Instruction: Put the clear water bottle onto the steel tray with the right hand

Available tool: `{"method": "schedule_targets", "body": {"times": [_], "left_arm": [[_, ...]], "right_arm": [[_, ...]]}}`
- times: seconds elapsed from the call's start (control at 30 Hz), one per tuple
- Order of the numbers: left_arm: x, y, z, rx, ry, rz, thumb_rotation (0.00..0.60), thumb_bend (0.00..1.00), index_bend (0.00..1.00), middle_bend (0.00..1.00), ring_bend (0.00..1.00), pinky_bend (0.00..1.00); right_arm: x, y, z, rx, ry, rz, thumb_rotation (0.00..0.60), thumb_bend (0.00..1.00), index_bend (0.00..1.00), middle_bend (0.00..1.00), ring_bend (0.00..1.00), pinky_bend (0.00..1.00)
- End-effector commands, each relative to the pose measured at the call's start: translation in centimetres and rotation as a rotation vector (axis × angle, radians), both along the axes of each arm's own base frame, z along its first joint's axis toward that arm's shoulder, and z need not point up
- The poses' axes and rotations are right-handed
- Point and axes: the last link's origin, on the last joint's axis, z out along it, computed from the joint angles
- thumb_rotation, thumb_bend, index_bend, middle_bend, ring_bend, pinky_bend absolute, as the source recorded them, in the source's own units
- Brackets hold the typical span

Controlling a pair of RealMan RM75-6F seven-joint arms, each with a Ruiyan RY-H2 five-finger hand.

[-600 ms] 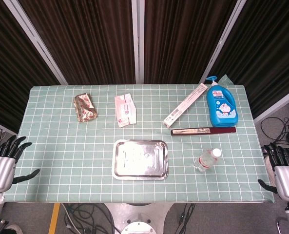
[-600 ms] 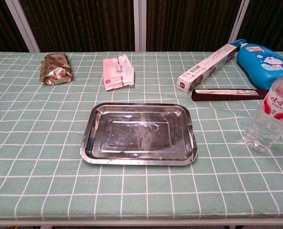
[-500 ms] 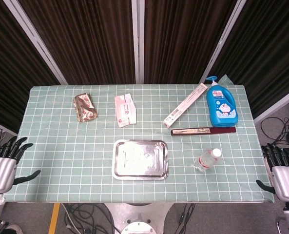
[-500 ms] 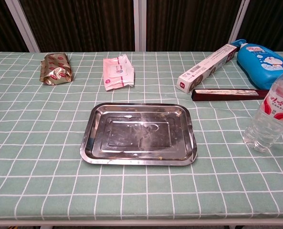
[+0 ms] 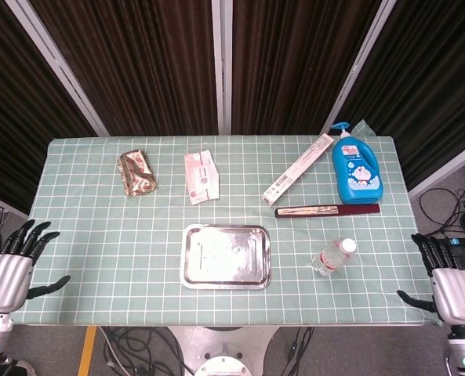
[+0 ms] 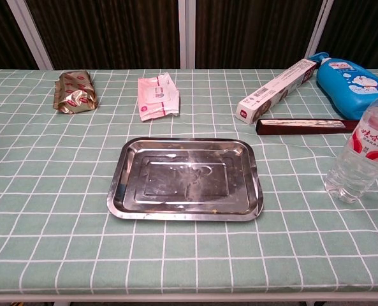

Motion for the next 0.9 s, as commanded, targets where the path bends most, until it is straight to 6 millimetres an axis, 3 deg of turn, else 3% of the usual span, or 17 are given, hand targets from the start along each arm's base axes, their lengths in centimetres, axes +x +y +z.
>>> {"method": "schedule_targets", "body": {"times": [0.03, 0.13, 0.4, 0.7, 0.9], "left_arm": [[-0.1, 0.1, -0.4, -0.008, -0.013, 0.003, 0.467, 0.07, 0.28, 0.23, 0.10, 0.19], [-0.1, 0.4, -0.8, -0.018, -0.017, -0.005, 0.471, 0.07, 0.28, 0.23, 0.10, 0.19], [-0.7, 1.1, -0.8, -0.010, -0.017, -0.012, 0.482, 0.07, 0.26, 0.23, 0.10, 0.19], [-1.3, 1.0, -0.5, -0.007, -0.016, -0.010, 0.482, 0.07, 0.26, 0.23, 0.10, 0.19], [-1.3, 1.2, -0.4, -0.007, -0.012, -0.016, 0.482, 0.07, 0.26, 0.23, 0.10, 0.19]], "right_arm": [[-1.0, -0.9, -1.8, -0.050, -0.455, -0.026, 0.600, 0.00, 0.00, 0.08, 0.00, 0.00], [-1.3, -1.8, -2.7, -0.051, -0.807, -0.085, 0.600, 0.00, 0.00, 0.09, 0.00, 0.00], [-1.5, -3.8, -6.2, 0.085, -0.991, -0.093, 0.600, 0.04, 0.00, 0.10, 0.00, 0.00], [-1.1, -5.1, -9.9, 0.185, -0.944, -0.086, 0.600, 0.00, 0.00, 0.12, 0.03, 0.01], [-0.4, -6.0, -11.3, 0.241, -0.907, -0.066, 0.600, 0.00, 0.00, 0.13, 0.03, 0.02]]}}
